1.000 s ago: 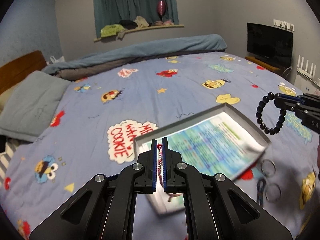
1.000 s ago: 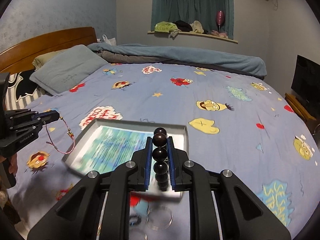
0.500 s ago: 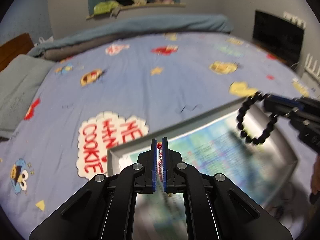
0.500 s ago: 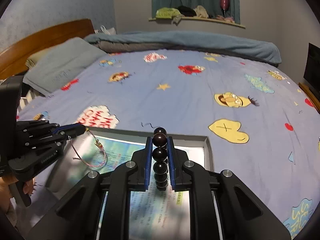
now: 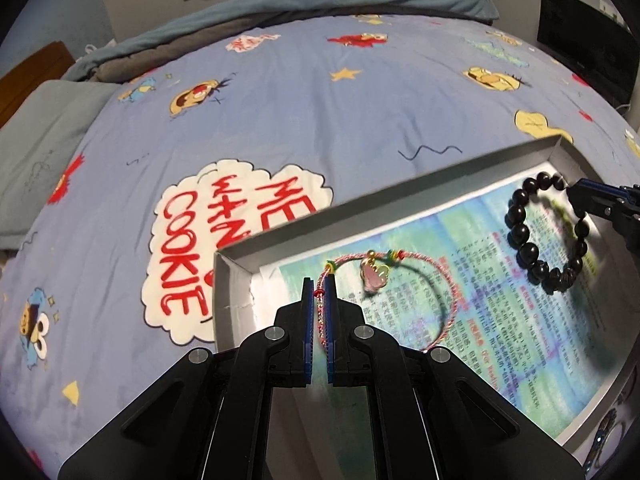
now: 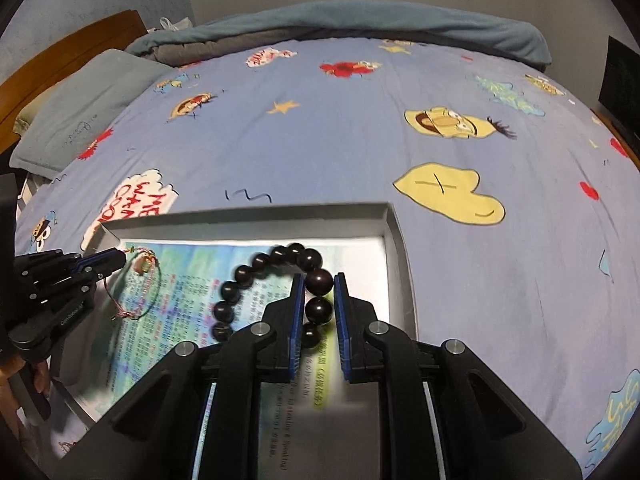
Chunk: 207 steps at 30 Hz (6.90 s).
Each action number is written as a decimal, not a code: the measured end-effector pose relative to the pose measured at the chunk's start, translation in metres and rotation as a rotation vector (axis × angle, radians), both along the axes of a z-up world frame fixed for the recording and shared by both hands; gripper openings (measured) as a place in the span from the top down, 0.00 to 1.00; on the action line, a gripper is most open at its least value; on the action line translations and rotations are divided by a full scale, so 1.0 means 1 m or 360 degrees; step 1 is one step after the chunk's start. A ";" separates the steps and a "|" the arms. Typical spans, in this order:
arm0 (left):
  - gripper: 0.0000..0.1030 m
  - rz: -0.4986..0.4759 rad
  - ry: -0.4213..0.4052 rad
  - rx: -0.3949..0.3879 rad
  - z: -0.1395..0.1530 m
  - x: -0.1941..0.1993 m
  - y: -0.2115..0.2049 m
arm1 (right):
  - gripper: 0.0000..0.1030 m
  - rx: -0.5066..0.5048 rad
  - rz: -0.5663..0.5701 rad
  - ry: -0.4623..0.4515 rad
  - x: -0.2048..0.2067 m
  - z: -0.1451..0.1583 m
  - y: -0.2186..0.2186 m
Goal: Organize jewelry
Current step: 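Lower both bracelets onto the tray paper and open both tools, then withdraw both open tools from the tray back toward the jewelry pile, then close the left tool on the red-beaded gold ornament, then lift the ornament with the left tool while the right tool grasps the silver bangle, then carry the ornament and the silver bangle over the gray tray with both tools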
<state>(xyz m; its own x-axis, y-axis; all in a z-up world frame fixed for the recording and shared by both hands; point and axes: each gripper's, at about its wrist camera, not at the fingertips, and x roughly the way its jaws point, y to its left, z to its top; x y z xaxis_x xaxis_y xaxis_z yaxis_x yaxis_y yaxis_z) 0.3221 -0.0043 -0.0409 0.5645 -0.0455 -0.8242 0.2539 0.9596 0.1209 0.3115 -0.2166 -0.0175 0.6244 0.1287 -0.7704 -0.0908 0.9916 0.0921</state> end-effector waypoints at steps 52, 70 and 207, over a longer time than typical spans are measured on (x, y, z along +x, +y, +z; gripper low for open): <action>0.06 0.0179 -0.0391 -0.0322 0.037 -0.255 0.079 | 0.05 -0.0128 -0.0179 -0.0384 -0.256 0.031 -0.038; 0.06 0.0038 -0.0389 -0.0225 0.003 -0.286 0.048 | 0.05 -0.0145 -0.0036 -0.0464 -0.282 0.002 -0.022; 0.99 -0.0213 -0.0680 -0.0228 0.128 -0.194 0.037 | 0.54 -0.0102 0.0195 -0.0563 -0.176 0.074 0.016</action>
<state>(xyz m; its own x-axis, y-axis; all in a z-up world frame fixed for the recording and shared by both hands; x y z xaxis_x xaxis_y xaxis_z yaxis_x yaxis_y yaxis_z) 0.1278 0.0329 0.0872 0.8332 -0.2374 -0.4994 0.3331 0.9364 0.1104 0.1350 -0.2008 0.0570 0.8362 0.1774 -0.5189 -0.2243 0.9741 -0.0284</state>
